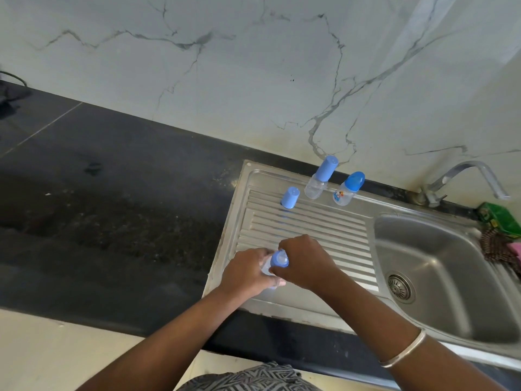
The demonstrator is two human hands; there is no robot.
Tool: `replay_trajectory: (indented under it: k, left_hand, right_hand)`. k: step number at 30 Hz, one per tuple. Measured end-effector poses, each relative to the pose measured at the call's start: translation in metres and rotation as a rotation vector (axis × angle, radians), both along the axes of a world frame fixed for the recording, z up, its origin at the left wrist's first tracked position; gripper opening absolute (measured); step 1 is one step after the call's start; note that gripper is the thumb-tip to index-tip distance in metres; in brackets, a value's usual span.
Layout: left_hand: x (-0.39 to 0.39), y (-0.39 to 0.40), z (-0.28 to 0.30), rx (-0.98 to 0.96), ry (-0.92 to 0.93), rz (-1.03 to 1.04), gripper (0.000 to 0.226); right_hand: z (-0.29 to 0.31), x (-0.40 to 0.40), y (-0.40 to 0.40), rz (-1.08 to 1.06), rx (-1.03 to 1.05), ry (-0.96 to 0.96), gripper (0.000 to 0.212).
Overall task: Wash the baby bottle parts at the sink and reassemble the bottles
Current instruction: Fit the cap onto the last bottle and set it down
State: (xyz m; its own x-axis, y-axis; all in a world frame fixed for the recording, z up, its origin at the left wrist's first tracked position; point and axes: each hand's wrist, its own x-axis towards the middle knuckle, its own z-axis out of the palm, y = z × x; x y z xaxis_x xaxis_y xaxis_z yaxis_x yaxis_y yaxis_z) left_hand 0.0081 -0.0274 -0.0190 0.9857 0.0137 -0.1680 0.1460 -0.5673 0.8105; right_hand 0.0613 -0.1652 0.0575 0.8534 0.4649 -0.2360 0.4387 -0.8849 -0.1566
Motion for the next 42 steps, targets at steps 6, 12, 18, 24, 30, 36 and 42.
replay_trajectory:
  k: [6, 12, 18, 24, 30, 36, 42]
  left_hand:
    - [0.003, 0.002, 0.004, -0.001, 0.028, 0.011, 0.066]
    - [0.002, 0.0, 0.005, 0.0, -0.002, 0.021, 0.059]
    - [0.0, 0.001, 0.007, -0.04, 0.015, 0.024, 0.056]
    - [-0.001, 0.001, 0.009, -0.073, 0.033, 0.017, 0.056]
    - [-0.002, 0.001, 0.007, -0.086, 0.03, -0.005, 0.049]
    - [0.0, 0.001, 0.001, -0.107, 0.067, 0.053, 0.071]
    - [0.0, 0.0, -0.001, -0.044, 0.044, 0.06, 0.068]
  right_hand:
    - [-0.002, 0.0, -0.004, 0.085, 0.023, 0.023, 0.011]
    - [0.01, 0.006, -0.008, 0.172, 0.068, 0.046, 0.025]
    - [0.012, 0.006, -0.009, 0.257, 0.095, 0.017, 0.022]
    - [0.0, 0.002, -0.007, 0.089, 0.032, 0.004, 0.024]
    - [-0.006, -0.002, -0.003, -0.045, -0.051, -0.08, 0.055]
    - [0.004, 0.001, -0.009, 0.138, 0.008, -0.021, 0.052]
    - [0.003, 0.003, -0.008, 0.203, 0.004, 0.03, 0.026]
